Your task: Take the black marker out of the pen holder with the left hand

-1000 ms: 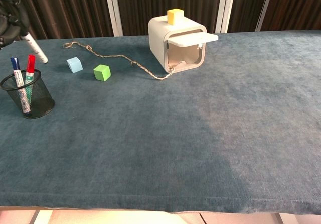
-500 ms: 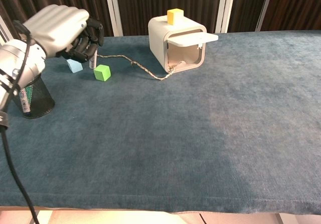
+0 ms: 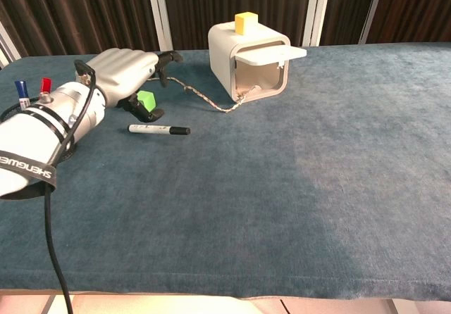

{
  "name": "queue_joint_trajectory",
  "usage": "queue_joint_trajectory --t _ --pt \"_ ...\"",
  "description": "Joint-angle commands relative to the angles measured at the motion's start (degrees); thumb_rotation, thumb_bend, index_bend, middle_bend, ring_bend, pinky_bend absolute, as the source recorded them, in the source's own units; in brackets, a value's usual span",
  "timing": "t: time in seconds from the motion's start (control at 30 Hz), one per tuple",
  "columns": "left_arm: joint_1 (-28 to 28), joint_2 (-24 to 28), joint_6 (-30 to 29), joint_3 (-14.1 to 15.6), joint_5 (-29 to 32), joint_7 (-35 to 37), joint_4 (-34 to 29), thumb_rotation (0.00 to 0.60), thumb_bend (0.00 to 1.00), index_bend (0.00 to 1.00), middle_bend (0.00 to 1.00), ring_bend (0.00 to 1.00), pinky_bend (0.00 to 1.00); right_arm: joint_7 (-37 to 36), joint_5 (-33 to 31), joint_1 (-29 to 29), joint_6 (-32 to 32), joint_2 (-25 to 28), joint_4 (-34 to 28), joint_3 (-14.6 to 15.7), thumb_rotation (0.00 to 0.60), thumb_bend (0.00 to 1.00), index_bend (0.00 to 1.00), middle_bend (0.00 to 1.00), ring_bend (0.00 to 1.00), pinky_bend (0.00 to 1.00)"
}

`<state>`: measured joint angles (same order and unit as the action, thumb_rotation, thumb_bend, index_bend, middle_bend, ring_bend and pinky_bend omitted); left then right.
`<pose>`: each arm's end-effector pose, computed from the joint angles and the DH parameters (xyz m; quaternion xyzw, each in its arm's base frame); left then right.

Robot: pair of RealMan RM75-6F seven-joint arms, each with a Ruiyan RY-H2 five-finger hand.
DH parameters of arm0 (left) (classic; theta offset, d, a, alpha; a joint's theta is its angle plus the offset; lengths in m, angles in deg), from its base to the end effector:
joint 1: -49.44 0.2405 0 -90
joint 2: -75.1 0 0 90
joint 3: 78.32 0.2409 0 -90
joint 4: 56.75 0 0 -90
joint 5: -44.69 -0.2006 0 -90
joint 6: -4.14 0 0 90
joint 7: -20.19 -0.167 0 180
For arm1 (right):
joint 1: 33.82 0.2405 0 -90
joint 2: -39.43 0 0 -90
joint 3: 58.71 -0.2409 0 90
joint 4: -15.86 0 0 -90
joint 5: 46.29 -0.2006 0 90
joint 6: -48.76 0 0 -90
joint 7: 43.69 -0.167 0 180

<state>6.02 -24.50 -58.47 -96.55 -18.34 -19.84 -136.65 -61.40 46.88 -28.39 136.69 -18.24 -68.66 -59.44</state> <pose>-0.0873 0.3679 -0.0228 -0.7209 -0.2776 -0.3831 0.5065 -0.3043 -0.1989 0.2022 0.6189 -0.3779 0.4283 0.5392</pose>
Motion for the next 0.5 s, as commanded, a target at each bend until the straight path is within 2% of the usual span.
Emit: queue_joint_trajectory --t 0.03,0.07,0.1,0.13,0.2,0.33,0.43,0.5 --pt "2.41 8.27 3.15 0.29 5.0 1.09 -12.78 0.6 0.29 0.0 0.1 0.02 0.12 -0.06 -0.01 -0.03 0.01 0.0 0.03 0.01 0.6 0.0 0.0 0.02 0.0 0.02" --pt "2.63 8.91 3.2 0.37 5.11 1.35 -13.64 0.6 0.29 0.0 0.08 0.02 0.11 -0.07 -0.01 -0.04 0.01 0.0 0.04 0.01 0.6 0.0 0.0 0.02 0.0 0.02" --pt "3.79 11.65 2.91 0.67 5.19 2.59 -17.09 0.6 0.29 0.0 0.08 0.01 0.1 -0.13 -0.03 -0.09 0.02 0.0 0.11 0.04 0.6 0.0 0.0 0.02 0.0 0.02" --pt "7.12 15.94 -1.11 0.79 3.47 4.69 -21.26 0.6 0.29 0.0 0.08 0.01 0.09 -0.23 -0.14 -0.18 -0.06 0.03 0.25 0.11 0.6 0.0 0.0 0.02 0.0 0.02" --pt "11.03 20.99 -5.58 2.16 -0.03 6.77 -24.72 0.6 0.29 0.0 0.09 0.02 0.09 -0.45 -0.12 -0.14 -0.35 0.19 0.31 0.23 0.6 0.0 0.0 0.02 0.0 0.02" --pt "18.51 28.59 -14.49 4.62 -4.35 10.85 -25.12 0.6 0.29 0.02 0.12 0.05 0.09 -0.83 0.21 0.09 -0.74 0.31 0.3 0.37 0.6 0.0 0.0 0.02 0.0 0.03" --pt "23.11 32.47 -17.9 7.07 -6.66 15.91 -23.56 0.6 0.29 0.05 0.12 0.05 0.08 -1.29 0.59 0.33 -1.07 0.08 0.51 0.55 0.6 0.0 0.0 0.02 0.0 0.03" --pt "26.19 35.27 -18.69 9.76 -9.52 21.84 -21.05 0.6 0.29 0.06 0.12 0.05 0.08 -1.35 0.97 0.49 -1.4 -0.19 0.7 0.8 0.6 0.0 0.0 0.02 0.0 0.03"
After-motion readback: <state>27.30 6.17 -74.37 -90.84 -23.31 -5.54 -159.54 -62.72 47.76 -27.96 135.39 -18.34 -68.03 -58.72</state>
